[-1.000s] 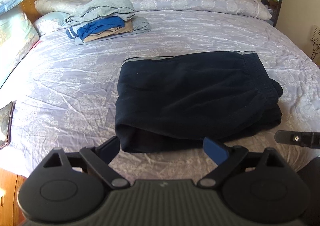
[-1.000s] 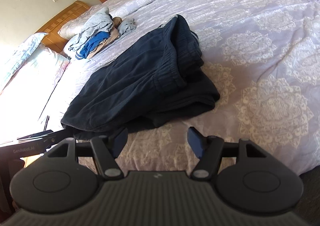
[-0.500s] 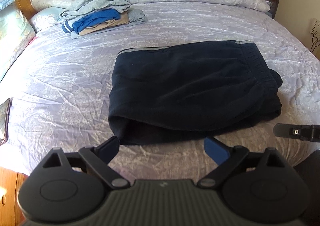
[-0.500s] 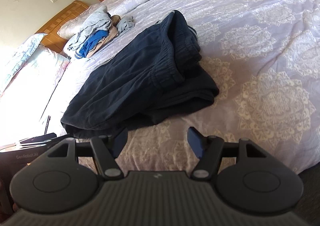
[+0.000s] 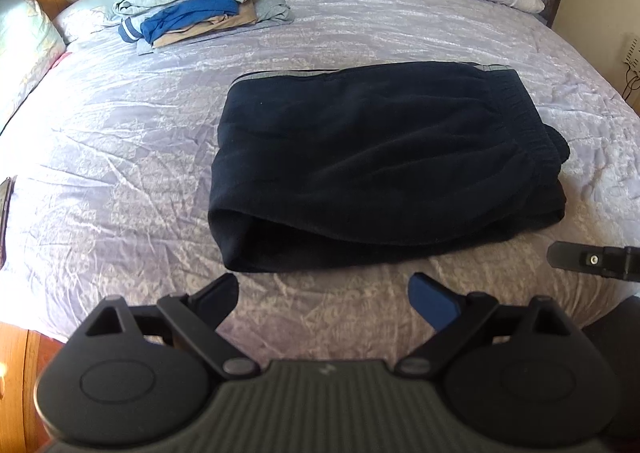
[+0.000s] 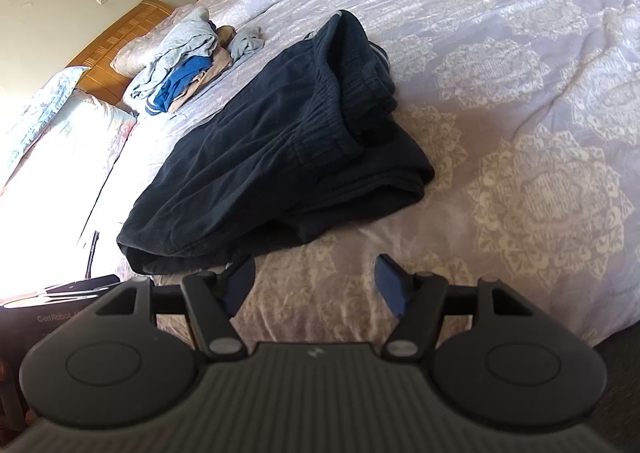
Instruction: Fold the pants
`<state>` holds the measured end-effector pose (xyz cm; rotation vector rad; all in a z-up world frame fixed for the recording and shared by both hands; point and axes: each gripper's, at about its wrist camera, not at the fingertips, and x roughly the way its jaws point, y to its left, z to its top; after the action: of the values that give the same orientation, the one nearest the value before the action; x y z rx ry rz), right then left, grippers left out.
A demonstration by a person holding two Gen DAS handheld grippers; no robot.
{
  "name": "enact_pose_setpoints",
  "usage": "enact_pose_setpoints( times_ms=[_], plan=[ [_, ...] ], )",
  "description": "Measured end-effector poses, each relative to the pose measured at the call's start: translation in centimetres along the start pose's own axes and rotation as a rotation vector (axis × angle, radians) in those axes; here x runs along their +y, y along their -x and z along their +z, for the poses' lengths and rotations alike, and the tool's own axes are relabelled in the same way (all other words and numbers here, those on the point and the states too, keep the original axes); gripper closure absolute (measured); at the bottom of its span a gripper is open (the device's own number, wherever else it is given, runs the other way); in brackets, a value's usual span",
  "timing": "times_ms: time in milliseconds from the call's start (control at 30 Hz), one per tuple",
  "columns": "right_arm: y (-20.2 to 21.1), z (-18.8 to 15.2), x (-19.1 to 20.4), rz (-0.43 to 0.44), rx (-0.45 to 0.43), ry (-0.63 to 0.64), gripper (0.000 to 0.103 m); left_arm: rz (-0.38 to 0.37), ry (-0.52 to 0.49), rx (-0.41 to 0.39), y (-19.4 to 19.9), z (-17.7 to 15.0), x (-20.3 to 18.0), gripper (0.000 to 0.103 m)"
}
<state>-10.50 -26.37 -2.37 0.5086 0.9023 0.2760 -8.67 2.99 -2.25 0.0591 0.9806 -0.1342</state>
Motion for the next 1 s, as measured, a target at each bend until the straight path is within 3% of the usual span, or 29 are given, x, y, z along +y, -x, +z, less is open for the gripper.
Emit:
enact_pose_setpoints(
  times_ms=[1000],
  plan=[
    [-0.09, -0.06, -0.20, 0.004, 0.006, -0.011, 0.035, -0.005, 0.004, 0.029, -0.64, 0.01, -0.01, 0.008]
  ],
)
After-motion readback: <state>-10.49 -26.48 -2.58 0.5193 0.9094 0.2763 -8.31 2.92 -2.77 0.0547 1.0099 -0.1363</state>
